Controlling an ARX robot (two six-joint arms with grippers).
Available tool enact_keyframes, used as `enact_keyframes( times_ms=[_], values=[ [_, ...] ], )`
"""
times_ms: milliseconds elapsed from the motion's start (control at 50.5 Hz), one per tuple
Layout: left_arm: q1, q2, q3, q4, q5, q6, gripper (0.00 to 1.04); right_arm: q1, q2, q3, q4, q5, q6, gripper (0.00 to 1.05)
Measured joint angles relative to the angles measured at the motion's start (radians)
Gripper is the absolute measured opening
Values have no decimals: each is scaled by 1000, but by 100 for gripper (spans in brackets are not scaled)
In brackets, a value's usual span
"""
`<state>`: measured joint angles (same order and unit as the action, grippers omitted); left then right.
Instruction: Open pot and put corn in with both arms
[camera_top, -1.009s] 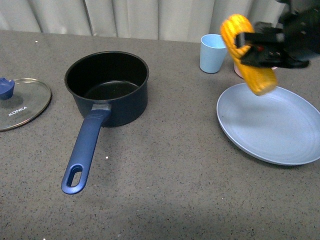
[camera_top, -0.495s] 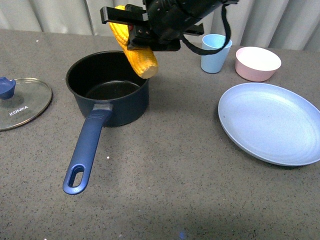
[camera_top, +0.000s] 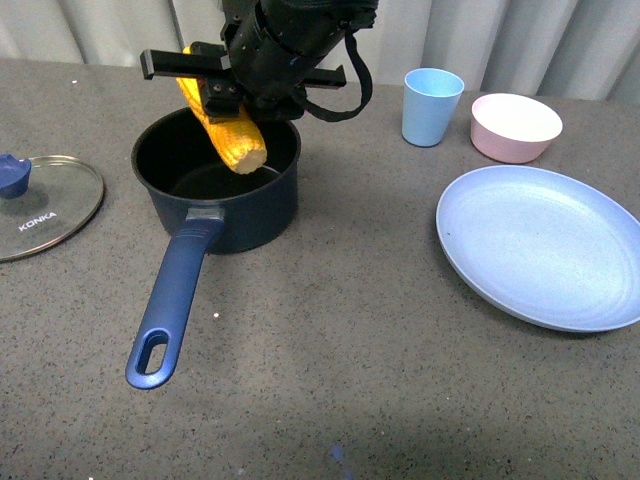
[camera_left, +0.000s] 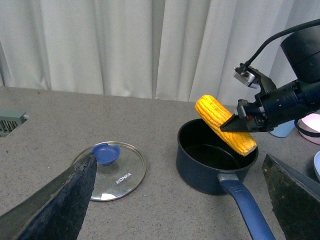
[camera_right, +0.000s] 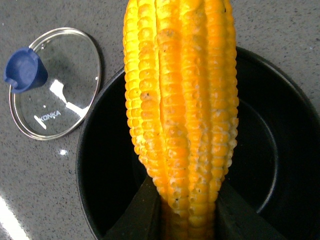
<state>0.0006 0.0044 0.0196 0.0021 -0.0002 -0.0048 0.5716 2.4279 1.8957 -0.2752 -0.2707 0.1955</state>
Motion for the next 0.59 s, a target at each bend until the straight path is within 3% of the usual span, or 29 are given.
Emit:
enact_keyframes(
  times_ms=[158, 396, 594],
  values=[
    [0, 0, 0, 0, 0, 0, 98, 6, 3, 1, 8, 8, 1, 59],
    [0, 0, 0, 0, 0, 0, 98, -11, 1, -23, 21, 43, -1, 96],
    [0, 0, 0, 0, 0, 0, 98, -29, -61, -121, 90, 60, 11, 95]
  ],
)
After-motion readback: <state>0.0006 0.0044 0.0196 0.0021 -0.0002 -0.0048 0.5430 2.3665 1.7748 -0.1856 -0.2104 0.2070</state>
